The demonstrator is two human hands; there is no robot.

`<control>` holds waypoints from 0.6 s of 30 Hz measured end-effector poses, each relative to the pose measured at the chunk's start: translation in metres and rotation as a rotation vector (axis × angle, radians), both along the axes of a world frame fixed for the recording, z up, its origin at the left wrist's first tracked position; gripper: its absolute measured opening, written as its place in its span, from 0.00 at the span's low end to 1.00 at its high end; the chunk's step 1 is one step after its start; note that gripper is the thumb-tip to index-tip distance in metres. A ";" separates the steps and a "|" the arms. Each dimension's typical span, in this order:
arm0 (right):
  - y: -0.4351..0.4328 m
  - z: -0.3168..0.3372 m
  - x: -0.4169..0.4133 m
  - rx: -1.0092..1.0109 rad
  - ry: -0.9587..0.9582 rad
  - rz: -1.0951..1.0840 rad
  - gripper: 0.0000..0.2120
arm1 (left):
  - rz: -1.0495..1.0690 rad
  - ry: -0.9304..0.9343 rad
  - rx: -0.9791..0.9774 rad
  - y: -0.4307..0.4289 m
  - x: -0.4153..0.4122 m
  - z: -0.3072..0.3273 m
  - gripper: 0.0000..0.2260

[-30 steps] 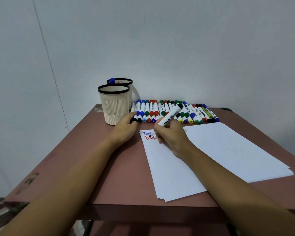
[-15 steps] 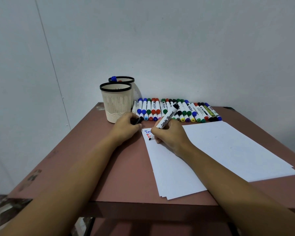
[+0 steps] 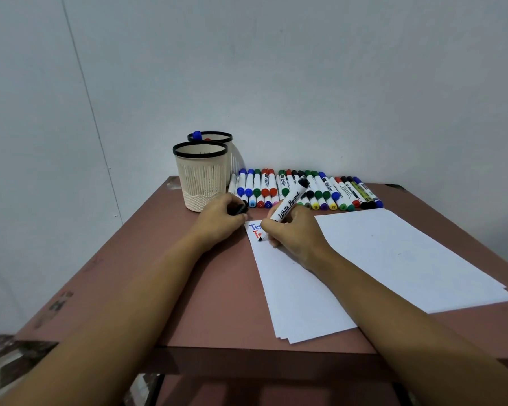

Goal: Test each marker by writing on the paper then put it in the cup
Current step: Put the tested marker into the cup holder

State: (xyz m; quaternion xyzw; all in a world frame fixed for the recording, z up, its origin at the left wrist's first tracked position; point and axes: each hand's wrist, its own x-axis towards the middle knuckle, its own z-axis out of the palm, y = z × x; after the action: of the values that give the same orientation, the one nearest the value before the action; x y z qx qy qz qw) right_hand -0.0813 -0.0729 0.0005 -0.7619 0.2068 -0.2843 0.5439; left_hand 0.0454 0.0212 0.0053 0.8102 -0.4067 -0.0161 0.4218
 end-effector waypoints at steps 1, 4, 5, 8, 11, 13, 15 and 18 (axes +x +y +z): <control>0.001 0.000 0.000 0.007 0.003 0.006 0.05 | -0.003 0.000 0.001 0.000 0.000 0.000 0.12; 0.003 0.002 0.001 0.041 0.017 0.019 0.10 | -0.009 -0.005 -0.002 0.000 0.000 0.000 0.13; 0.003 0.002 0.000 0.041 0.018 0.024 0.09 | -0.011 -0.007 -0.001 0.000 0.000 0.000 0.13; 0.001 0.003 -0.001 0.039 -0.011 0.000 0.04 | -0.018 -0.013 0.000 0.000 0.001 0.000 0.12; 0.000 0.003 -0.002 0.051 -0.051 -0.051 0.06 | -0.024 -0.013 0.002 0.000 0.001 0.000 0.13; 0.000 0.002 -0.001 0.023 -0.038 -0.040 0.05 | -0.030 -0.016 0.005 0.000 0.000 0.000 0.13; 0.001 0.000 -0.001 -0.005 -0.019 -0.024 0.04 | -0.030 -0.019 0.003 0.000 0.000 0.000 0.13; 0.001 -0.002 0.000 -0.015 -0.017 -0.041 0.05 | -0.025 -0.020 0.003 -0.001 0.000 0.000 0.13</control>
State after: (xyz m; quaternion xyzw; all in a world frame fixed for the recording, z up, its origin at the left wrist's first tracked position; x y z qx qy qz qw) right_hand -0.0811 -0.0723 -0.0016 -0.7591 0.2156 -0.3034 0.5342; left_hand 0.0454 0.0205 0.0053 0.8058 -0.4211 -0.0137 0.4161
